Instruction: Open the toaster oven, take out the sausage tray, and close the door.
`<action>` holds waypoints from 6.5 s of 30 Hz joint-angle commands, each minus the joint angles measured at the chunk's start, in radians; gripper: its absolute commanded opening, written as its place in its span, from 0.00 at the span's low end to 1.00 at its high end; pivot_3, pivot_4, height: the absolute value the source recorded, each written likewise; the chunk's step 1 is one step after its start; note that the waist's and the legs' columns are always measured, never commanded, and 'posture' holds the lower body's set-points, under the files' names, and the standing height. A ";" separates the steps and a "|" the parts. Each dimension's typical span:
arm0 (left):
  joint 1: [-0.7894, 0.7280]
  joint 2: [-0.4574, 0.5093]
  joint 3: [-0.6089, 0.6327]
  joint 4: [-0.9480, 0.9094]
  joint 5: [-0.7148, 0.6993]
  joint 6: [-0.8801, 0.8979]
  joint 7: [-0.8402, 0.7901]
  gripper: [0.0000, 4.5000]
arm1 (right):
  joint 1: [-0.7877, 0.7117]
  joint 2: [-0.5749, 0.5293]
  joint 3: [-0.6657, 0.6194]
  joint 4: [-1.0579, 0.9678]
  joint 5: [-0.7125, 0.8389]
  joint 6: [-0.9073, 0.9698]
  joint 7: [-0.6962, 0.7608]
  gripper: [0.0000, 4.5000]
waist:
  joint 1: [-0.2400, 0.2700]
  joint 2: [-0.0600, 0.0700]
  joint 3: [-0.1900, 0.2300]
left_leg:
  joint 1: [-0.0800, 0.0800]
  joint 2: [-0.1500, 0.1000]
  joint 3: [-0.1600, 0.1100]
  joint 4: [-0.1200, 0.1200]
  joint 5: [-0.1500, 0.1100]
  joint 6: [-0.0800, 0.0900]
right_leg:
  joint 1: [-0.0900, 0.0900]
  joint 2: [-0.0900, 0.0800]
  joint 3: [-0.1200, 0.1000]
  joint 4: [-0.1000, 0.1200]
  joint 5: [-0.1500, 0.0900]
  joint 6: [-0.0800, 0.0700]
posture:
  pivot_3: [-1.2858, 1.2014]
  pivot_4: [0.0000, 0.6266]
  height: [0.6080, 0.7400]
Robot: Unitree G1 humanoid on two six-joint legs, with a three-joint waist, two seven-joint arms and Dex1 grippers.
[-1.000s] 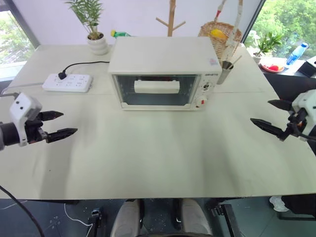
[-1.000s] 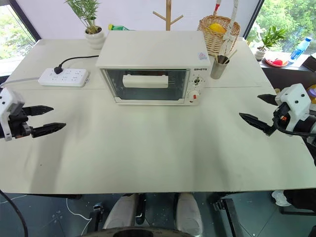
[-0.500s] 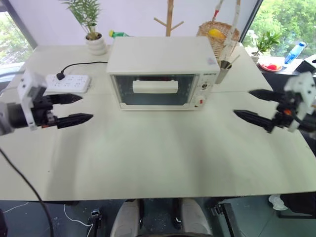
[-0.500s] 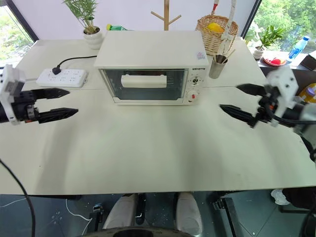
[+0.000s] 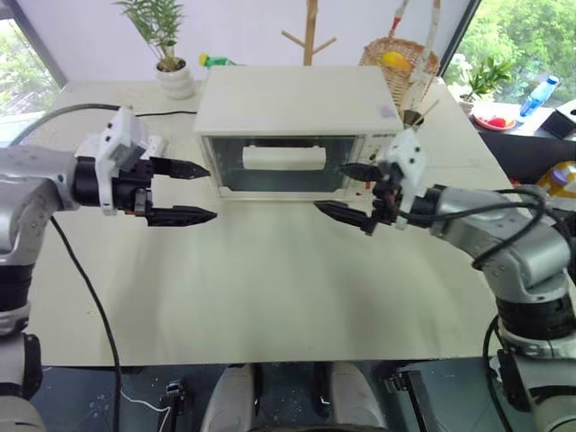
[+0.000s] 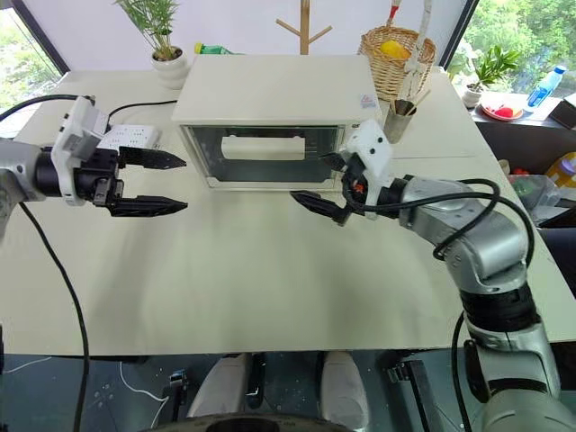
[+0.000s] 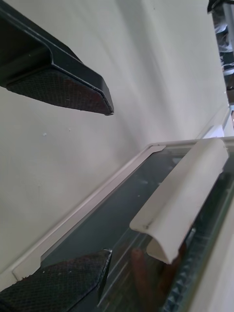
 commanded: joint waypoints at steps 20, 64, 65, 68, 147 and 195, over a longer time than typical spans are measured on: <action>-0.020 -0.018 0.061 0.011 -0.036 0.014 0.045 0.99 | -0.116 0.118 0.052 0.041 -0.055 -0.118 0.167 1.00 | -0.005 0.000 0.000 | 0.000 0.001 0.000 0.000 0.000 0.000 | -0.001 0.001 0.000 0.001 0.000 0.000 | 0.52 0.24 1.00; -0.283 -0.258 -0.168 0.401 0.321 -0.391 -0.056 0.01 | 0.137 0.067 0.063 -0.142 -0.132 -0.157 0.157 1.00 | 0.000 -0.001 0.000 | -0.001 0.002 0.001 0.001 0.000 0.000 | -0.004 0.004 0.003 0.005 0.000 0.000 | 0.52 0.24 1.00; -0.280 -0.258 -0.167 0.401 0.324 -0.393 -0.057 0.01 | 0.141 0.060 0.055 -0.147 -0.131 -0.153 0.154 1.00 | 0.000 -0.001 0.000 | -0.001 0.002 0.001 0.001 0.000 0.000 | -0.004 0.004 0.003 0.005 0.000 0.000 | 0.52 0.24 1.00; -0.277 -0.264 -0.165 0.401 0.325 -0.391 -0.059 0.01 | 0.180 0.014 0.007 -0.185 -0.113 -0.128 0.151 1.00 | 0.002 -0.001 0.000 | -0.001 0.002 0.001 0.001 0.000 0.000 | -0.004 0.004 0.003 0.005 0.000 0.000 | 0.52 0.24 1.00; 0.346 -0.181 0.308 -0.365 -0.170 0.140 0.507 0.99 | -0.627 0.499 0.504 1.421 -1.146 -1.144 -0.529 1.00 | -0.010 -0.002 0.000 | 0.000 0.013 0.002 -0.003 0.002 -0.004 | -0.008 0.013 0.007 0.002 0.005 -0.009 | 0.52 0.24 1.00; -0.024 -0.191 0.054 0.129 0.038 -0.101 0.302 1.00 | -0.479 0.452 0.507 1.171 -1.267 -1.141 -0.556 0.01 | -0.024 -0.004 -0.001 | 0.000 0.012 0.004 -0.004 0.002 -0.004 | -0.009 0.014 0.006 0.003 0.006 -0.009 | 0.52 0.24 1.00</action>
